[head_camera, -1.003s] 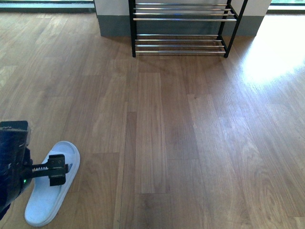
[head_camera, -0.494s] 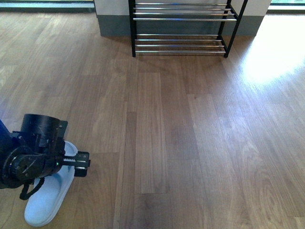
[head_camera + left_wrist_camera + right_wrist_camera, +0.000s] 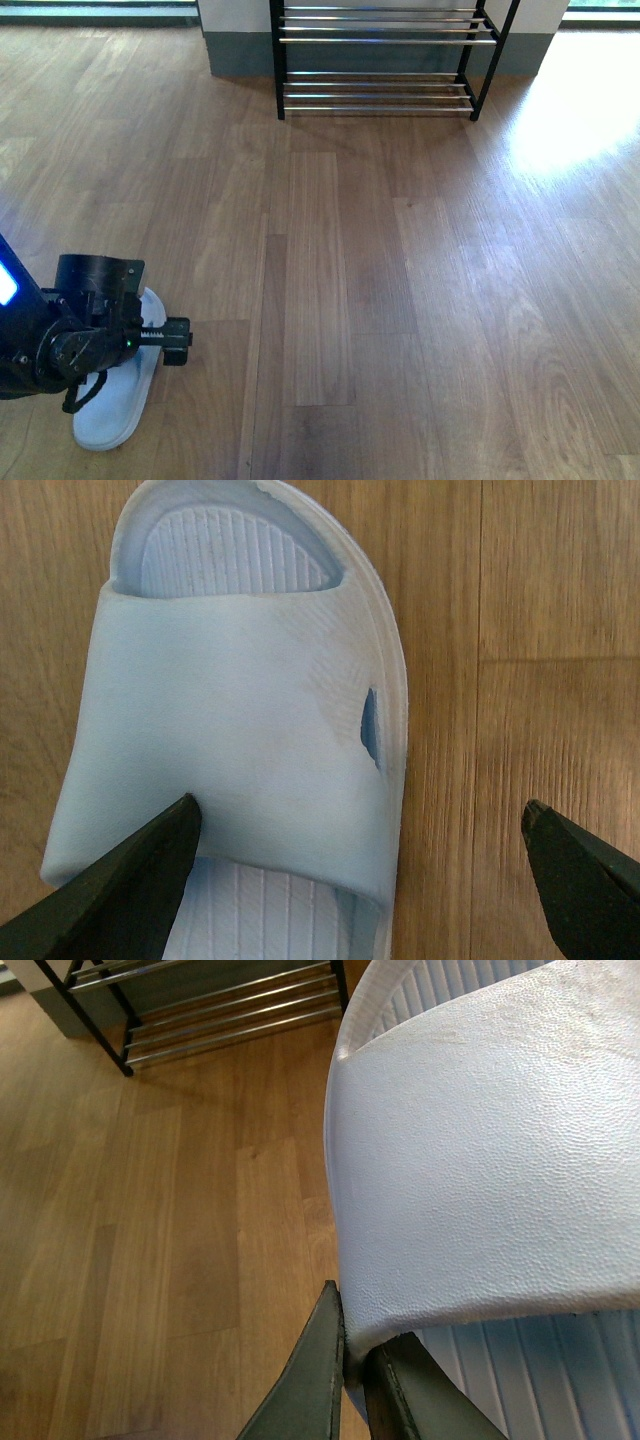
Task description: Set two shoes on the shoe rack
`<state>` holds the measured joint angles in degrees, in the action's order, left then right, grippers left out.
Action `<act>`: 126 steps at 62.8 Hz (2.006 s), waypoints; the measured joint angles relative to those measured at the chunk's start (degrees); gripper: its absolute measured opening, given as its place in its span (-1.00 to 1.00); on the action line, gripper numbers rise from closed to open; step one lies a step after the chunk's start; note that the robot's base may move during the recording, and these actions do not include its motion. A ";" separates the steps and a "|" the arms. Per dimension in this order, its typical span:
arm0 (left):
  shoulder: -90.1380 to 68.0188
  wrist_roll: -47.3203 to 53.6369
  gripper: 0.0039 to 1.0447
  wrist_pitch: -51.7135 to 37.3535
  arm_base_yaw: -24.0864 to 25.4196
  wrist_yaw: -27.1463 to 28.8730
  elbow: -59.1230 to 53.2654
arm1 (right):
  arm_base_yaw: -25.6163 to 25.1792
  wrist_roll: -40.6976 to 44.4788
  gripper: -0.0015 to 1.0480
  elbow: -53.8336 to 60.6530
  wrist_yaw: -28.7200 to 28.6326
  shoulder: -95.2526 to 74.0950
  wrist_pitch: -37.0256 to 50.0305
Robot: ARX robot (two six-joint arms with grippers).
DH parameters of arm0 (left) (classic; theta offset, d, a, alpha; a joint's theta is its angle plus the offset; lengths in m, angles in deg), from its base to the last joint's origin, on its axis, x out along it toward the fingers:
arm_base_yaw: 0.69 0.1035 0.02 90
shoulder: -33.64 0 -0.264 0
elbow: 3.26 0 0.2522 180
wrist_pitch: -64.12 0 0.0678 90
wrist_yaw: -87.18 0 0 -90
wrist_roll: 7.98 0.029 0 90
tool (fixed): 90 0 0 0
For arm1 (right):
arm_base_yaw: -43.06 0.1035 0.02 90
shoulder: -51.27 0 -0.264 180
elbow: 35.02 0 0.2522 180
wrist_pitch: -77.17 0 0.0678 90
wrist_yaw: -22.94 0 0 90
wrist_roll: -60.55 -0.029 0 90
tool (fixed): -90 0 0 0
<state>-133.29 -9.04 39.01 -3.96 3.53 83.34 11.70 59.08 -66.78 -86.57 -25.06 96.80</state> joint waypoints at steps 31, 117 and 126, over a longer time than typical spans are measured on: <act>-7.80 6.73 0.83 -3.19 6.67 -3.80 9.62 | 0.00 0.00 -0.97 0.00 0.00 0.00 0.00; -15.50 17.16 -0.88 -16.44 11.76 6.25 27.96 | 0.00 -0.02 -0.97 0.00 0.00 0.00 0.00; 14.19 12.57 -0.90 -27.34 1.20 12.52 -13.11 | 0.11 -0.02 -0.97 0.00 -0.02 0.00 0.00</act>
<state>-119.11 3.53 11.66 -2.76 16.06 70.22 11.81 59.06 -66.78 -86.59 -25.06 96.80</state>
